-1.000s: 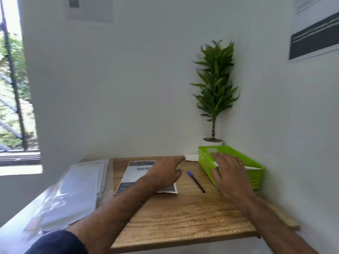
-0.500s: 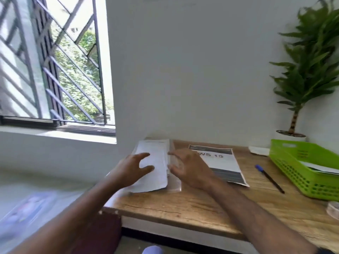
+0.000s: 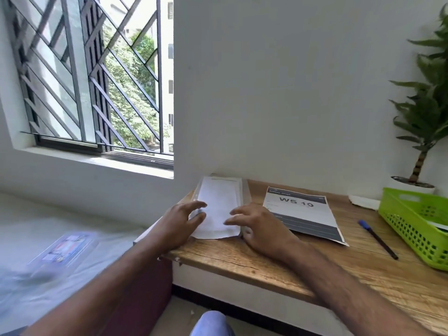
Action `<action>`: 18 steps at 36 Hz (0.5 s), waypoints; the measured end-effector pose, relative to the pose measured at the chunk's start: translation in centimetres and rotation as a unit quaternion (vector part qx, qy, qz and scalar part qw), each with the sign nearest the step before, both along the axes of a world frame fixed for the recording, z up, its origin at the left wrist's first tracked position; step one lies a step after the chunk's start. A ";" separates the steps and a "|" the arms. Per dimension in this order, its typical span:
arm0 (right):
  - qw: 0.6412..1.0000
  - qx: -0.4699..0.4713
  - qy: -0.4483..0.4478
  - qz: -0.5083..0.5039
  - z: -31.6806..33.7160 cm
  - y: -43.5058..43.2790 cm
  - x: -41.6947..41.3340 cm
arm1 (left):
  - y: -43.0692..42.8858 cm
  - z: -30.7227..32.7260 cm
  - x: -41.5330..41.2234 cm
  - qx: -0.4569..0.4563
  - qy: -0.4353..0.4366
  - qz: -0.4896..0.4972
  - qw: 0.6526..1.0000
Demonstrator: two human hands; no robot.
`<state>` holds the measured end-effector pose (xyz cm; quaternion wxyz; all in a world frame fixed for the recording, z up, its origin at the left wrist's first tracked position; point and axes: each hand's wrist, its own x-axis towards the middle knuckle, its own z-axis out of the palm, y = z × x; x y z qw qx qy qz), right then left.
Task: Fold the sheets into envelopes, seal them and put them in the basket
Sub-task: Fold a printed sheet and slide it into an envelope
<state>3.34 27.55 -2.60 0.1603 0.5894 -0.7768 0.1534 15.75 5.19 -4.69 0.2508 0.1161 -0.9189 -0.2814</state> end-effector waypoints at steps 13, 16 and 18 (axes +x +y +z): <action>0.996 -0.080 0.036 0.026 -0.5 -0.6 -0.6 | 0.0 0.3 0.0 0.052 -0.006 -0.010 0.999; 0.979 -0.161 -0.116 0.036 0.4 -0.4 0.2 | 0.2 0.5 0.1 0.067 0.011 -0.017 0.998; 0.949 -0.227 -0.213 0.043 1.5 -0.1 1.0 | 0.4 0.9 0.2 0.109 0.031 -0.018 0.993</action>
